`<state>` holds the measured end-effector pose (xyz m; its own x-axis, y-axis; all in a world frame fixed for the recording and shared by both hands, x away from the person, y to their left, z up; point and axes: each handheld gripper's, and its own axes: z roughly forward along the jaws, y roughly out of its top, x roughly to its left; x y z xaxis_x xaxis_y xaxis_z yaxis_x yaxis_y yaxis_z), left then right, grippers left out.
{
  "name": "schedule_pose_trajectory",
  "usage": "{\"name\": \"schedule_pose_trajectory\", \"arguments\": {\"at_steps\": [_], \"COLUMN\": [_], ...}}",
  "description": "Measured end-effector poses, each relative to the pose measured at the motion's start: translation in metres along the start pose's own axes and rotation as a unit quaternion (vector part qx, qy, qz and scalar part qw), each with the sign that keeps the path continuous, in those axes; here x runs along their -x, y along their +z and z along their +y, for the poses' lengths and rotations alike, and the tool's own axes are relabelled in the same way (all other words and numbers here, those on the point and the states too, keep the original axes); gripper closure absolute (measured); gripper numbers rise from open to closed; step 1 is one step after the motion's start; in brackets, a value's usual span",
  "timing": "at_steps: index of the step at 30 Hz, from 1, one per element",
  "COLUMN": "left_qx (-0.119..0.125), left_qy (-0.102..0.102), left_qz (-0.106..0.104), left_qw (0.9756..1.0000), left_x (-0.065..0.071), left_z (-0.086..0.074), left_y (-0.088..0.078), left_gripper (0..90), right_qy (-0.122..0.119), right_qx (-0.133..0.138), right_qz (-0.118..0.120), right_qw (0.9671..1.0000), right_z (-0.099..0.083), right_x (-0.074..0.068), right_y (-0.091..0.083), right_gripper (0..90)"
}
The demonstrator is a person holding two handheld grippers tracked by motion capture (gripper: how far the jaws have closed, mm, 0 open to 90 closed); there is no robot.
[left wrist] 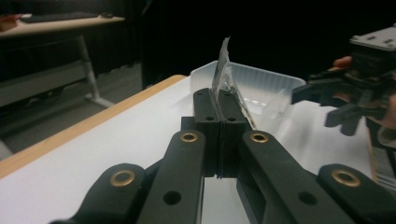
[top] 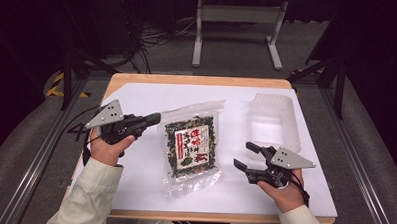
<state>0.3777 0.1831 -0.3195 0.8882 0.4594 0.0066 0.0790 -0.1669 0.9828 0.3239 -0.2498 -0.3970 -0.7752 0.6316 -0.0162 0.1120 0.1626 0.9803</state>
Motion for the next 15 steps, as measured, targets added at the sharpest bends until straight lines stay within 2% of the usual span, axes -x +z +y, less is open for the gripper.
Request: {"name": "schedule_pose_trajectory", "arguments": {"at_steps": [5,10,15], "left_qx": [0.006,0.01,0.017], "left_qy": [0.018,0.034,0.041], "left_qz": [-0.015,-0.028,-0.034], "left_qw": [0.9997,0.999,0.9984], "left_x": [0.011,0.018,0.022], "left_z": [0.007,0.012,0.014], "left_y": [0.0,0.0,0.001], "left_gripper": [89.7,89.8,89.8], "right_qy": [0.006,0.013,0.019], "right_qx": [0.01,0.005,-0.002], "right_qz": [0.007,0.016,0.035], "right_qw": [0.9999,0.9998,0.9992], "right_z": [0.007,0.008,0.013], "right_x": [0.0,0.0,0.002], "right_y": [0.003,0.004,0.011], "right_gripper": [27.0,26.5,23.6]}}
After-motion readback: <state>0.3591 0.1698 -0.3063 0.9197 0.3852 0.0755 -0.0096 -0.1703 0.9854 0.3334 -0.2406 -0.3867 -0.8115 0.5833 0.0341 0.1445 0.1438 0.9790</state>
